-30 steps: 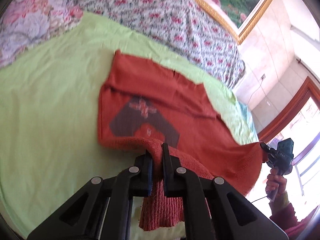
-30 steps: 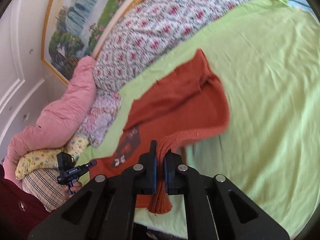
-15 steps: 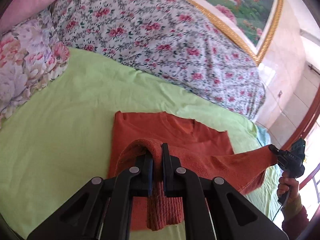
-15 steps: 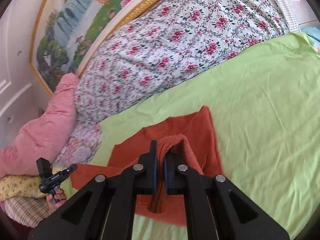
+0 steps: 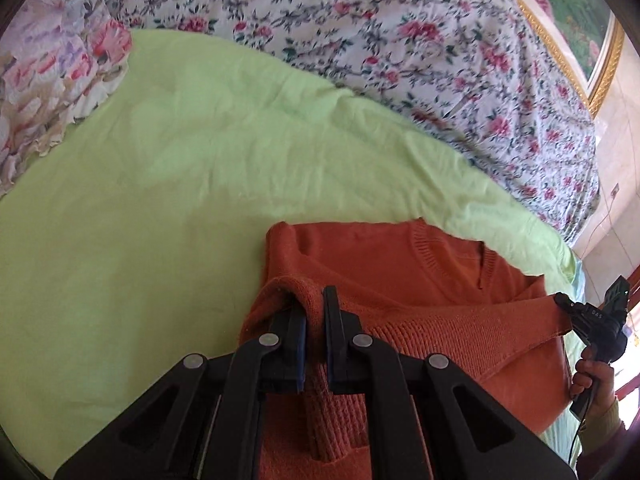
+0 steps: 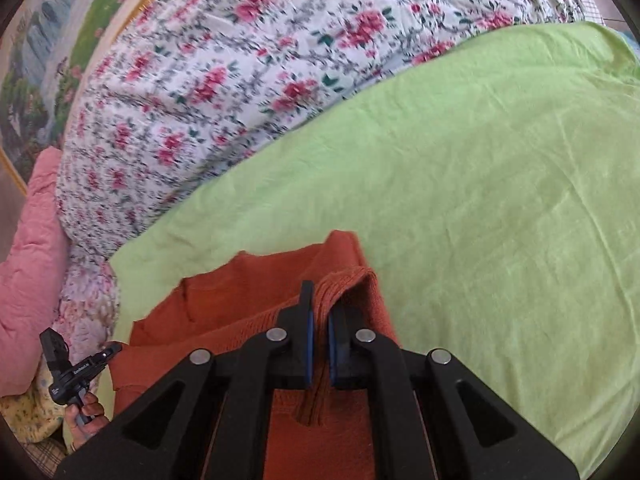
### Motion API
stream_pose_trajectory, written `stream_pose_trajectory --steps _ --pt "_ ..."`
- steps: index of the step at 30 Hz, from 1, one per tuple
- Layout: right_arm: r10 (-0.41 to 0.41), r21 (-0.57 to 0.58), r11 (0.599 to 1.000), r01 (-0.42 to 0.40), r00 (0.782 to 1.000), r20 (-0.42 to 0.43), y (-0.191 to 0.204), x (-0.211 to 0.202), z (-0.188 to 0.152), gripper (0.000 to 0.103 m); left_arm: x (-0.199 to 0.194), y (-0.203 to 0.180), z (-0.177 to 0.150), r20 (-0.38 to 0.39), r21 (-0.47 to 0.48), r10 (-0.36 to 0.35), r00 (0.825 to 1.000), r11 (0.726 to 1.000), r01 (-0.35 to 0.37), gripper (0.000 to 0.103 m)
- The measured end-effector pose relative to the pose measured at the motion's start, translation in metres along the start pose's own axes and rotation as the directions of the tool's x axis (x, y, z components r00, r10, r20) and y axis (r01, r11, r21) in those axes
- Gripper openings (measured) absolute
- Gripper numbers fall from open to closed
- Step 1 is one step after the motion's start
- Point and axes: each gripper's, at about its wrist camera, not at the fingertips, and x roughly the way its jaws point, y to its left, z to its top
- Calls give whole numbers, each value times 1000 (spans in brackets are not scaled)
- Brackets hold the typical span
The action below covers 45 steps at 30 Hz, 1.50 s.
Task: Fold small clothes
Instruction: 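Hold the hem with both tools and fold it up toward the collar, then grasp the folded edge with both tools, fold again toward the collar, release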
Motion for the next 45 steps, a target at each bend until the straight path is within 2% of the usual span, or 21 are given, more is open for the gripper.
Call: stream_pose_trajectory --steps 4,8,12,13,15,16,20,22,24,27,30,32,33,34,36,38,40,43,45 --pt "-32 -7 999 32 999 -31 -8 17 -3 6 22 6 -2 -25 -14 11 1000 1000 -12 5" --pt "-40 -11 999 39 998 -40 -11 23 -6 7 22 1 -7 -19 11 27 999 1000 -26 6" --pt "-44 -8 999 43 998 -47 -8 19 -5 10 16 -1 -10 -58 8 23 998 1000 -22 10" --pt "-40 -1 999 40 998 -54 -7 18 -5 12 10 0 -12 -64 6 15 998 1000 -15 11" --pt "-29 20 999 30 998 -49 -6 4 -8 24 -8 -1 -21 -67 15 1 998 1000 0 11" --pt "-25 18 1000 25 999 -39 -3 -4 -9 27 -18 -2 -28 -68 22 -16 998 1000 17 11" --pt "38 -97 994 -41 999 -29 21 -45 -33 29 -51 -30 -73 -114 92 -138 984 985 149 11" --pt "93 -188 976 -111 990 -105 41 -46 -53 29 -48 -51 -93 -178 125 -203 963 966 227 11" --pt "119 -260 950 -174 970 -213 60 -35 -74 29 -39 -75 -108 -227 162 -220 949 952 260 11" --pt "107 -358 904 -235 933 -343 84 -12 -95 29 -18 -99 -108 -246 243 -147 958 947 208 11" --pt "-27 -435 887 -157 921 -388 92 20 -98 29 8 -95 -82 -280 201 -149 948 957 210 11" --pt "-40 -434 889 -146 919 -391 89 34 -90 29 22 -87 -61 -283 166 -158 946 963 210 10" --pt "-49 -441 887 -134 924 -379 89 42 -84 29 28 -84 -48 -281 148 -169 944 965 217 10" --pt "-75 -457 883 -103 932 -354 88 46 -79 29 31 -79 -38 -265 138 -164 950 969 206 11" --pt "-137 -470 883 -15 948 -288 84 58 -63 29 37 -75 -17 -215 144 -85 973 983 117 10" --pt "-162 -409 910 64 964 -210 73 65 -42 29 40 -68 2 -153 137 -7 988 990 28 10" --pt "-151 -306 946 110 982 -115 59 62 -22 29 43 -56 20 -105 98 44 994 995 -33 10" --pt "-135 -192 973 130 991 -13 46 49 -7 29 44 -37 38 -60 18 78 995 997 -77 10" --pt "-107 -163 981 109 994 24 45 38 -5 29 41 -27 45 -44 -32 59 997 998 -61 10"
